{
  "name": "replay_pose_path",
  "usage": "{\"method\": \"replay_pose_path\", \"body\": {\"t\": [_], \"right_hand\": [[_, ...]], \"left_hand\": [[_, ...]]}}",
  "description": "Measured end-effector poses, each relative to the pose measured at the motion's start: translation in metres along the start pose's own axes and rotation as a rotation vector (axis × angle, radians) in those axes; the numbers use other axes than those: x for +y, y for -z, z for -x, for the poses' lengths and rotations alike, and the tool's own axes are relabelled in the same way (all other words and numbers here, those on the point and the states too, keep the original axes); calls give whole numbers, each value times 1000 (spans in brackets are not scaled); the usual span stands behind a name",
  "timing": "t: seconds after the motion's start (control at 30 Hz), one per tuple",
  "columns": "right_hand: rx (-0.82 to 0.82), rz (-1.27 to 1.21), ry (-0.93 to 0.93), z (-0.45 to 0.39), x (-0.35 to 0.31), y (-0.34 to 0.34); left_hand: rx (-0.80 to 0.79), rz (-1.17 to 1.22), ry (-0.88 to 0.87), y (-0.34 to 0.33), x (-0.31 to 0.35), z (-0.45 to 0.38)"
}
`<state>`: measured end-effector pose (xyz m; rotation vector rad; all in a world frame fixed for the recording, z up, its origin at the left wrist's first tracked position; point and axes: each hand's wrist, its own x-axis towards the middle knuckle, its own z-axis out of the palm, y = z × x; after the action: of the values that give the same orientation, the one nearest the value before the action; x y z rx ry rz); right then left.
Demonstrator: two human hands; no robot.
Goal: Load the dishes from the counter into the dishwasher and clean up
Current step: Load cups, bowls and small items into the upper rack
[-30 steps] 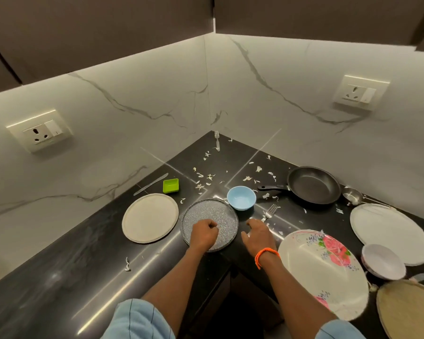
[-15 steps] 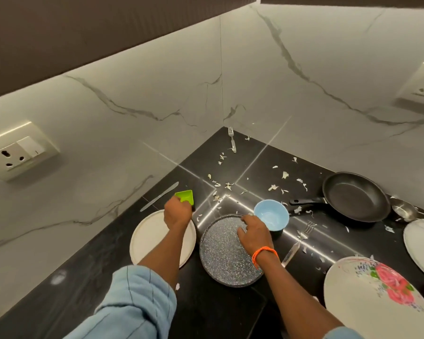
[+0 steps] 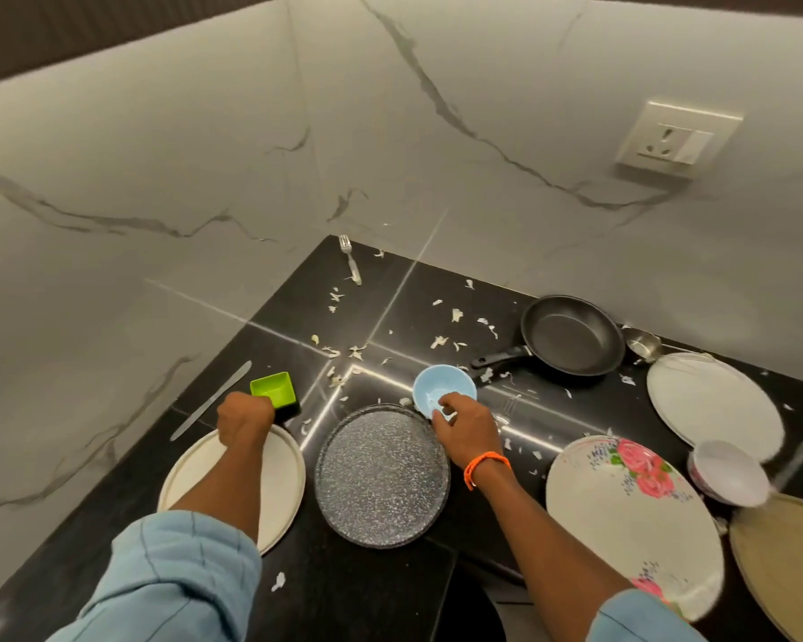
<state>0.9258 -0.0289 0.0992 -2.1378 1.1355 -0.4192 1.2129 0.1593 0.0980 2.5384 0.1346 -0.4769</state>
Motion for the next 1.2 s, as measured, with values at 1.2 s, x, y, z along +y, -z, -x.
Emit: {"method": "replay_pose_path", "body": {"t": [1.2], "right_hand": [[301, 39, -367, -109, 249, 319]], "left_hand": [[-640, 616, -234, -250, 229, 338]]}}
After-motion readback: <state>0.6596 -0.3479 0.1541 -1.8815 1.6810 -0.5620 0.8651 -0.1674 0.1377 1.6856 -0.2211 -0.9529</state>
